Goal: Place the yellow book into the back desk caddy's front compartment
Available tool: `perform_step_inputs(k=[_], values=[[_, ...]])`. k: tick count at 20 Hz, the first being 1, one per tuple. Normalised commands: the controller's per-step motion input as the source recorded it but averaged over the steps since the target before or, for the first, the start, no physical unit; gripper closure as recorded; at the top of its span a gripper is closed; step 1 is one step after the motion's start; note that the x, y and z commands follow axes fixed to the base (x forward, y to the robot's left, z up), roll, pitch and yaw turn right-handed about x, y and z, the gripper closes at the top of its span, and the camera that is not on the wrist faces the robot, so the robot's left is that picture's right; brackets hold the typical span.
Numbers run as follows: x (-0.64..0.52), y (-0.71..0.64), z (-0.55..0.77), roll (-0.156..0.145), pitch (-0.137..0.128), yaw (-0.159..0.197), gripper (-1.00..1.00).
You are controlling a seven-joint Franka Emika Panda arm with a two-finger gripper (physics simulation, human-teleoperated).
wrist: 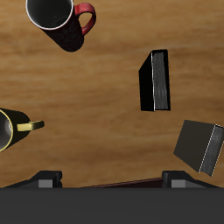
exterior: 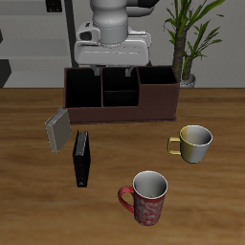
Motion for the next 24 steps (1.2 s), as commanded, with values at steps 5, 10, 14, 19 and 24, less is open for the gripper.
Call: perform_step_inputs(k=[5,10,14,19,24], values=[[-0.04,0.03,-0.01,0.011,-0.008,0.023,-1.0],[-0.04,-0.09,-0.04,0.013,0.005,0.036,-1.0],[-0.14,-0.48,-0.13,0.063,0.014,0.023,-1.0],[-0.14,-0.55,-0.1,-0.002,-0.006,0.045,-1.0],[-0.18,-0.81,-0.07,-0.053,-0.016,-0.025,-1.0]])
